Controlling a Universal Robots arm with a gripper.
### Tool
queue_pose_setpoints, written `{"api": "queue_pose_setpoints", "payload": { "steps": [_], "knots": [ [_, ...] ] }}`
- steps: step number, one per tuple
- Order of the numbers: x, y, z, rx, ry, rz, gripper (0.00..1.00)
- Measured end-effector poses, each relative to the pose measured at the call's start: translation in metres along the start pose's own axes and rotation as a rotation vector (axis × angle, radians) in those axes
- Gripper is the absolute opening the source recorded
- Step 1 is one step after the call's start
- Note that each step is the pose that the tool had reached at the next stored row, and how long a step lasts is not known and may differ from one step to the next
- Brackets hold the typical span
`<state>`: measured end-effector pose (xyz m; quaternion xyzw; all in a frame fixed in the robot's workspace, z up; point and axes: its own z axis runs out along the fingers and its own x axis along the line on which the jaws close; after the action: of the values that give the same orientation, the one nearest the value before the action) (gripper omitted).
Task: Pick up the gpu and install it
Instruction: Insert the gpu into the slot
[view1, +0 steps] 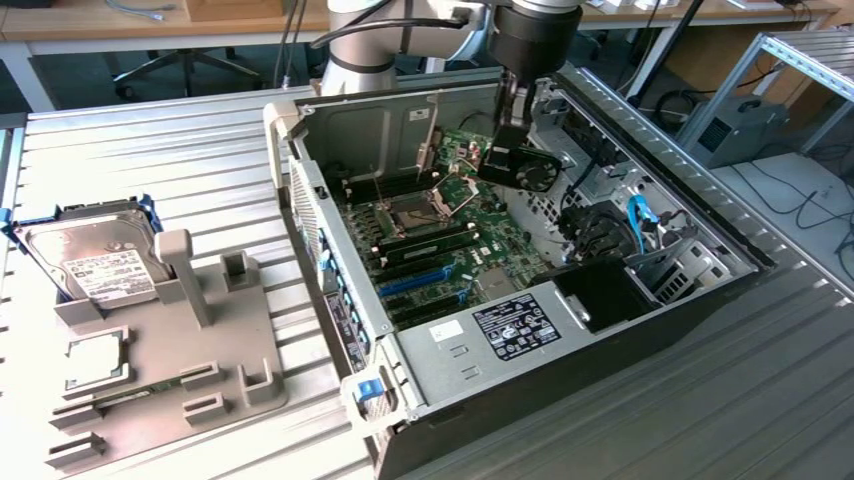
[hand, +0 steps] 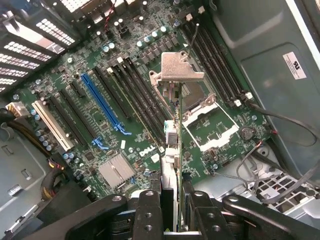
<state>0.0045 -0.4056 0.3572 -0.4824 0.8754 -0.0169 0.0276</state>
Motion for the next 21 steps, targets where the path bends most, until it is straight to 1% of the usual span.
{"api": "queue_pose_setpoints", "payload": {
  "steps": [21],
  "knots": [
    [-0.0001, -0.0002, 0.0009, -0.0036, -0.0064, -0.113, 0.26]
  ]
}}
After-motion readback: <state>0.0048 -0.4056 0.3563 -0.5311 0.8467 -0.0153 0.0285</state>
